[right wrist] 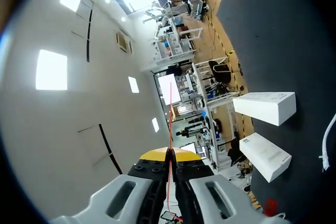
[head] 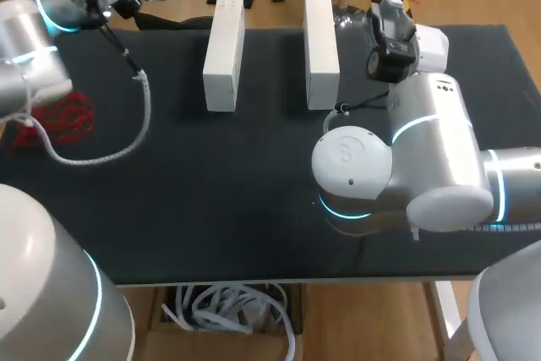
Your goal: Grab the tape and strap the tape.
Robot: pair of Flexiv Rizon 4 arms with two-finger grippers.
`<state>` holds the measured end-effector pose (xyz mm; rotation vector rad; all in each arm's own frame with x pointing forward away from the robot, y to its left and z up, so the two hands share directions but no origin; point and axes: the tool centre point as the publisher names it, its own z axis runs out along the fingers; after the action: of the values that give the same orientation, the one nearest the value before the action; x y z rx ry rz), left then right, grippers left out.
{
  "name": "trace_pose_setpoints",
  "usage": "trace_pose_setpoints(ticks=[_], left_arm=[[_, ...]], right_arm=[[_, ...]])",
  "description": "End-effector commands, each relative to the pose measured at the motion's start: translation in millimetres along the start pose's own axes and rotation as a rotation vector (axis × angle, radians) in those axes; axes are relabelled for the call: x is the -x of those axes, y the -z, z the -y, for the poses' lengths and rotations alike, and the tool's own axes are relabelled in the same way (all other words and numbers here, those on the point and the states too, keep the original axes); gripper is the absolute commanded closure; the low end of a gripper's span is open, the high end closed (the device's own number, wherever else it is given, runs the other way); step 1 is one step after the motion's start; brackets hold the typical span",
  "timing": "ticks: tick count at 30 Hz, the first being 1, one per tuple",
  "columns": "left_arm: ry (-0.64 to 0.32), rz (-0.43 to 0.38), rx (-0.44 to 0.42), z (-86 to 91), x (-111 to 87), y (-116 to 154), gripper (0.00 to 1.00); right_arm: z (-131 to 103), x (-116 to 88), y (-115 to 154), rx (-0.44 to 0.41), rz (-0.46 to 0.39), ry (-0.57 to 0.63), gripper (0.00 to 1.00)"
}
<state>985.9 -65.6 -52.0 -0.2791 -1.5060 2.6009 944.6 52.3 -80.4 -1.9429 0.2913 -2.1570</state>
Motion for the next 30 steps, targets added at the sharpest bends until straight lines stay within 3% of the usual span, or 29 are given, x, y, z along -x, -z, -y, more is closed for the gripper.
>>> trace_pose_setpoints(ticks=[1,7,10,25,30], left_arm=[[0.189,0.113,0.546,16.2,-12.7,-8.7,1.0],[0.175,0.113,0.884,19.5,-17.6,-19.6,1.0],[0.064,0.108,0.863,22.0,-15.3,-25.1,1.0],[0.064,0.108,0.863,22.0,-15.3,-25.1,1.0],[0.095,0.081,1.039,33.8,-14.7,-33.5,1.0]], right_arm=[[-0.5,-3.0,0.0,0.0,0.007,0.002,1.0],[-0.5,-3.0,0.0,0.0,0.007,0.002,1.0],[-0.5,-3.0,0.0,0.0,0.007,0.002,1.0],[-0.5,-3.0,0.0,0.0,0.007,0.002,1.0],[-0.5,-3.0,0.0,0.0,0.007,0.002,1.0]])
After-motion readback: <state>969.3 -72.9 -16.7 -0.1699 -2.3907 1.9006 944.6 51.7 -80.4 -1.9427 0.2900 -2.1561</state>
